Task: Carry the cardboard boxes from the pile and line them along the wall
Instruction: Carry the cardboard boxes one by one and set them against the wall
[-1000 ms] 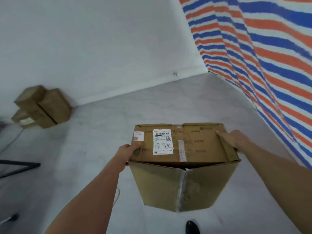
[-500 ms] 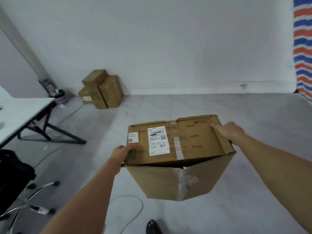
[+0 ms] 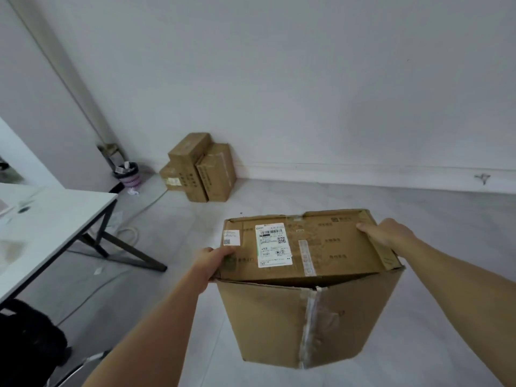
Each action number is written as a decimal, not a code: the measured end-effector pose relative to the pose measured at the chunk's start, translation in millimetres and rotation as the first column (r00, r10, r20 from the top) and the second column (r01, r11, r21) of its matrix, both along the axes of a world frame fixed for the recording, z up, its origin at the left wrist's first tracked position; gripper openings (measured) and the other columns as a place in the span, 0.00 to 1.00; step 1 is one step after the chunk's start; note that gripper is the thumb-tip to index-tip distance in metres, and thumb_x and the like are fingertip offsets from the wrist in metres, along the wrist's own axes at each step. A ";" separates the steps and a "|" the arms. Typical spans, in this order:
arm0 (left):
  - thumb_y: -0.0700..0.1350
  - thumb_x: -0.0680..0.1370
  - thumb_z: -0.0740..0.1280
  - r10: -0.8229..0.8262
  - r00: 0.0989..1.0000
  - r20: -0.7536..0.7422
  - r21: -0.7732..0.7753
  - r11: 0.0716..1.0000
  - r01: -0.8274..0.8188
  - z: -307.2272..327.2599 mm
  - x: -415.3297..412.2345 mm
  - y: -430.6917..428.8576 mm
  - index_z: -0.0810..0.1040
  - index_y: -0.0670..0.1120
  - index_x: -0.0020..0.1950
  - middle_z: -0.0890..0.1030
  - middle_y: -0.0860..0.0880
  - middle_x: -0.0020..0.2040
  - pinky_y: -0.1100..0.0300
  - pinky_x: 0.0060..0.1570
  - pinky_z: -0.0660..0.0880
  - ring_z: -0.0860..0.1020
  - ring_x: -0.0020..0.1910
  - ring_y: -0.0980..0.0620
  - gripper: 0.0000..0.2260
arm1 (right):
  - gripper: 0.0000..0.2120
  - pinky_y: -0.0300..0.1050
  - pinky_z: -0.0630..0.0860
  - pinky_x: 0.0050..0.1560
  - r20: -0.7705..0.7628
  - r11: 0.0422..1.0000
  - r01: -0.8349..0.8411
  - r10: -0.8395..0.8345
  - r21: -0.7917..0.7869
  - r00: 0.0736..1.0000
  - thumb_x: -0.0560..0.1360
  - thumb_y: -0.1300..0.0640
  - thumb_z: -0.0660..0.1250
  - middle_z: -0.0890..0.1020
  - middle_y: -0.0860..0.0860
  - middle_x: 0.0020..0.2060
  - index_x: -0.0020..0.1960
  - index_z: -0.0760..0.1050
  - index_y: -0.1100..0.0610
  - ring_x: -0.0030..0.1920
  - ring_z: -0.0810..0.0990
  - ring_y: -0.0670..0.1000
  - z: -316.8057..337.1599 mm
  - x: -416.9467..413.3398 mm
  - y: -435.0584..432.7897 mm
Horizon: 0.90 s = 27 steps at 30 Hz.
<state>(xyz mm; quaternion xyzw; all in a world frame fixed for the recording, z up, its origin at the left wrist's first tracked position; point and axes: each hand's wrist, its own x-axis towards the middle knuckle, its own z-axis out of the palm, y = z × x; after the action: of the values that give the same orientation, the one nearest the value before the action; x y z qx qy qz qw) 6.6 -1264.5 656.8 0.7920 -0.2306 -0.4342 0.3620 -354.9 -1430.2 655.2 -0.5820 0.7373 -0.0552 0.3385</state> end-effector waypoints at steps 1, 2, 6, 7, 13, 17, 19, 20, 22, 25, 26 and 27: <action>0.55 0.74 0.72 0.002 1.000 0.002 0.011 1.000 -0.002 -1.3 10.9 -18.7 0.74 0.43 0.57 0.82 0.44 0.49 0.56 0.40 0.80 0.82 0.45 0.47 0.20 | 0.40 0.54 0.78 0.56 0.002 1.000 -0.019 0.019 -0.007 1.000 0.72 0.29 0.63 0.78 0.58 0.60 0.68 0.70 0.61 0.54 0.79 0.60 -1.7 12.2 -20.9; 0.55 0.74 0.72 0.005 1.000 0.005 0.026 1.000 -0.005 -2.1 20.5 -37.6 0.73 0.42 0.58 0.81 0.44 0.49 0.57 0.38 0.80 0.82 0.44 0.48 0.21 | 0.40 0.54 0.78 0.56 0.007 0.999 -0.035 0.035 0.001 0.999 0.71 0.29 0.64 0.78 0.58 0.60 0.68 0.70 0.61 0.53 0.79 0.60 -1.2 26.6 -40.8; 0.56 0.75 0.70 0.037 0.999 0.011 0.060 0.998 -0.037 -19.3 65.5 -129.5 0.69 0.41 0.65 0.79 0.43 0.54 0.59 0.34 0.75 0.80 0.46 0.48 0.26 | 0.37 0.55 0.78 0.56 0.001 0.996 -0.089 0.089 0.008 0.996 0.72 0.31 0.65 0.78 0.58 0.58 0.67 0.70 0.60 0.52 0.79 0.60 -12.6 86.2 -142.8; 0.56 0.75 0.70 0.046 0.999 0.014 0.058 0.997 -0.047 -26.1 77.8 -155.8 0.69 0.41 0.66 0.78 0.43 0.55 0.59 0.34 0.74 0.79 0.46 0.48 0.27 | 0.37 0.54 0.78 0.56 0.003 0.996 -0.092 0.092 0.011 0.996 0.72 0.31 0.65 0.78 0.58 0.58 0.66 0.71 0.60 0.52 0.79 0.60 -20.0 100.2 -172.9; 0.54 0.78 0.68 0.103 0.995 -0.013 0.086 0.991 -0.101 -34.2 149.0 -299.5 0.66 0.40 0.70 0.77 0.42 0.55 0.57 0.36 0.74 0.78 0.46 0.47 0.27 | 0.35 0.50 0.77 0.53 -0.053 0.983 -0.184 0.184 0.017 0.981 0.74 0.32 0.62 0.79 0.58 0.57 0.67 0.71 0.60 0.52 0.79 0.59 -14.1 192.8 -341.4; 0.52 0.81 0.64 0.183 0.981 -0.069 0.079 0.981 -0.177 -33.5 206.6 -364.0 0.66 0.43 0.69 0.76 0.45 0.51 0.57 0.34 0.73 0.77 0.43 0.49 0.21 | 0.34 0.48 0.76 0.48 -0.084 0.955 -0.294 0.291 -0.034 0.953 0.74 0.32 0.62 0.78 0.55 0.52 0.65 0.72 0.60 0.49 0.78 0.57 3.2 274.7 -431.6; 0.51 0.82 0.62 0.219 0.970 -0.102 0.075 0.974 -0.212 -38.6 239.6 -390.7 0.68 0.45 0.68 0.78 0.47 0.49 0.57 0.33 0.73 0.78 0.42 0.49 0.17 | 0.33 0.47 0.75 0.46 -0.096 0.943 -0.328 0.322 -0.059 0.942 0.75 0.33 0.61 0.76 0.54 0.49 0.64 0.71 0.60 0.47 0.77 0.56 3.7 319.1 -470.5; 0.51 0.82 0.61 0.246 0.963 -0.111 0.063 0.969 -0.240 -42.5 258.8 -406.6 0.68 0.46 0.67 0.79 0.47 0.48 0.57 0.33 0.74 0.79 0.42 0.49 0.16 | 0.32 0.47 0.73 0.45 -0.093 0.937 -0.340 0.333 -0.074 0.938 0.75 0.33 0.61 0.76 0.53 0.48 0.64 0.71 0.60 0.47 0.76 0.56 1.2 340.9 -490.1; 0.50 0.83 0.61 0.268 0.955 -0.125 0.073 0.963 -0.260 -55.3 303.8 -445.8 0.69 0.47 0.67 0.80 0.45 0.50 0.57 0.33 0.75 0.80 0.43 0.47 0.15 | 0.30 0.46 0.71 0.44 -0.111 0.932 -0.356 0.347 -0.071 0.931 0.77 0.35 0.60 0.77 0.54 0.50 0.64 0.71 0.60 0.47 0.74 0.56 -10.4 390.8 -534.2; 0.50 0.83 0.59 0.259 0.959 -0.119 0.081 0.965 -0.250 -69.9 362.3 -496.8 0.70 0.46 0.65 0.79 0.44 0.50 0.55 0.33 0.76 0.80 0.43 0.45 0.13 | 0.27 0.46 0.70 0.44 -0.144 0.928 -0.367 0.355 -0.062 0.924 0.78 0.37 0.59 0.76 0.53 0.51 0.64 0.71 0.59 0.47 0.73 0.55 -33.5 450.7 -586.2; 0.50 0.83 0.59 0.254 0.959 -0.124 0.088 0.966 -0.244 -75.0 383.5 -515.2 0.70 0.46 0.64 0.79 0.44 0.49 0.54 0.33 0.76 0.80 0.43 0.44 0.12 | 0.26 0.46 0.70 0.43 -0.151 0.934 -0.352 0.340 -0.056 0.928 0.78 0.38 0.58 0.75 0.52 0.48 0.63 0.71 0.58 0.46 0.74 0.55 -40.6 471.4 -603.1; 0.50 0.83 0.59 0.244 0.961 -0.132 0.096 0.968 -0.233 -78.9 403.2 -533.7 0.70 0.46 0.64 0.79 0.44 0.49 0.54 0.34 0.76 0.79 0.44 0.44 0.12 | 0.24 0.46 0.69 0.43 -0.154 0.944 -0.326 0.316 -0.046 0.936 0.78 0.39 0.58 0.74 0.51 0.46 0.62 0.71 0.58 0.46 0.74 0.55 -47.6 489.9 -621.4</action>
<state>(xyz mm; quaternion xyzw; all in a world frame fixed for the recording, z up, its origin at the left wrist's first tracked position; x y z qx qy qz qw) 409.9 -1798.2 577.9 0.7947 -0.0895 -0.4519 0.3953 135.1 -2051.7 607.6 -0.7088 0.6524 0.0169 0.2679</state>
